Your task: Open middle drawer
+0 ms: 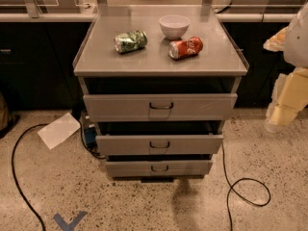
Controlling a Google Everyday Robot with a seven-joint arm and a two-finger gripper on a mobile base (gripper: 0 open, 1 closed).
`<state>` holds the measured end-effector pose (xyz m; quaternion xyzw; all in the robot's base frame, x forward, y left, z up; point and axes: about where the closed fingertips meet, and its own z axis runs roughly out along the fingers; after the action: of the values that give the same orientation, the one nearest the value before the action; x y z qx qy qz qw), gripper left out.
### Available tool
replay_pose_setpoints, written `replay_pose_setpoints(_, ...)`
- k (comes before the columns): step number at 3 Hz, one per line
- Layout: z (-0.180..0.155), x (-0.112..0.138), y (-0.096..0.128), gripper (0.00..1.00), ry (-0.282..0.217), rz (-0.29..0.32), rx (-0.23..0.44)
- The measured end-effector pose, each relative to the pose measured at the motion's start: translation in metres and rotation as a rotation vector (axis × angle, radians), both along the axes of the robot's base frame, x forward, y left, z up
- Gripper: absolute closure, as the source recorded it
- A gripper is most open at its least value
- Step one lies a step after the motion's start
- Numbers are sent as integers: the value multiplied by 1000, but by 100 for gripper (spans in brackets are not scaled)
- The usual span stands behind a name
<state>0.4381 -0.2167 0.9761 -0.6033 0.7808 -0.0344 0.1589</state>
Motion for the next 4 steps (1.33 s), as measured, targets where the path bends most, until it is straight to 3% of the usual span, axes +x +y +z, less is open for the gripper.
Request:
replay_pose_setpoints(2, -3, -1, 1, 0, -17, 8, 22)
replay_pose_setpoints(3, -24, 0, 3, 0, -13, 29, 78)
replay_pose_setpoints(4, -70, 11, 8, 0, 12, 63, 112)
